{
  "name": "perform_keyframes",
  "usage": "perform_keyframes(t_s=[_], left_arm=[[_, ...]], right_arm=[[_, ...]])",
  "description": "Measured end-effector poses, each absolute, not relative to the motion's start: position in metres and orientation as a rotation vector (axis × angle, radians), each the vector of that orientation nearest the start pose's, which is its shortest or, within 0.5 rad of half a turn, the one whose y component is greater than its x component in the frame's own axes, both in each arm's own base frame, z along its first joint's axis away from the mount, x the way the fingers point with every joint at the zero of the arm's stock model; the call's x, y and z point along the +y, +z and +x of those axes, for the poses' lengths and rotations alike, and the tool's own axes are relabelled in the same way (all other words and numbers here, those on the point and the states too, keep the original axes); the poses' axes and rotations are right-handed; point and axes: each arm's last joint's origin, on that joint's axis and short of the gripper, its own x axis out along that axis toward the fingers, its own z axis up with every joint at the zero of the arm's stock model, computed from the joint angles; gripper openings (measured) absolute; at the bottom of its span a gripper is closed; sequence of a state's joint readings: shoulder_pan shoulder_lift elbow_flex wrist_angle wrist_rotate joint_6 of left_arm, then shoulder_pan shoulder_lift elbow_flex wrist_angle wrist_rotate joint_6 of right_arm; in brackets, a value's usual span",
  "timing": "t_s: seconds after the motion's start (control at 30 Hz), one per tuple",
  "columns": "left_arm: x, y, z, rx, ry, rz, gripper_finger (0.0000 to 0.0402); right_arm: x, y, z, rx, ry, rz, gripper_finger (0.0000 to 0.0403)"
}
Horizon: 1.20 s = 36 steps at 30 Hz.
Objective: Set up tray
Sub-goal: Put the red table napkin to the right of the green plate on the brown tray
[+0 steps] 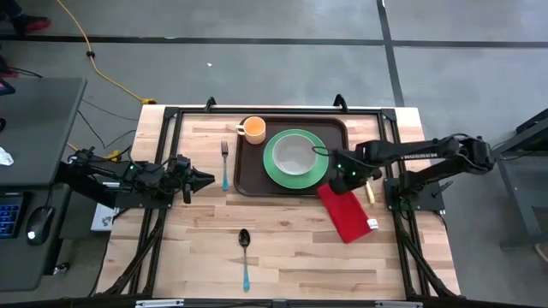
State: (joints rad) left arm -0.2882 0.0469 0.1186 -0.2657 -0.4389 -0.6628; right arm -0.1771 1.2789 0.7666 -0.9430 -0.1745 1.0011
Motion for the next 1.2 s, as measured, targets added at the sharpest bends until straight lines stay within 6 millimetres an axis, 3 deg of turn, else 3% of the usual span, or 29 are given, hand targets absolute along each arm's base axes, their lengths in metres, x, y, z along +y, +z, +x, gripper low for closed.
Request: perform_keyframes(t_s=[0.5, 0.73, 1.0, 1.2], left_arm=[[-0.013, 0.175, 0.088, 0.125, 0.203, -0.591, 0.0111], [-0.014, 0.175, 0.088, 0.126, 0.199, -0.591, 0.0111], [-0.013, 0.175, 0.088, 0.122, 0.206, -0.607, 0.0111], [-0.013, 0.175, 0.088, 0.111, 0.229, -0.613, 0.0111]], right_arm=[[-0.075, 0.193, 0.179, 1.294, -0.827, 1.141, 0.0], [-0.086, 0.192, 0.164, 1.359, -0.876, 1.157, 0.0], [-0.104, 0.193, 0.154, 1.317, -0.909, 1.203, 0.0], [-0.127, 0.21, 0.152, 1.199, -0.956, 1.225, 0.0]])
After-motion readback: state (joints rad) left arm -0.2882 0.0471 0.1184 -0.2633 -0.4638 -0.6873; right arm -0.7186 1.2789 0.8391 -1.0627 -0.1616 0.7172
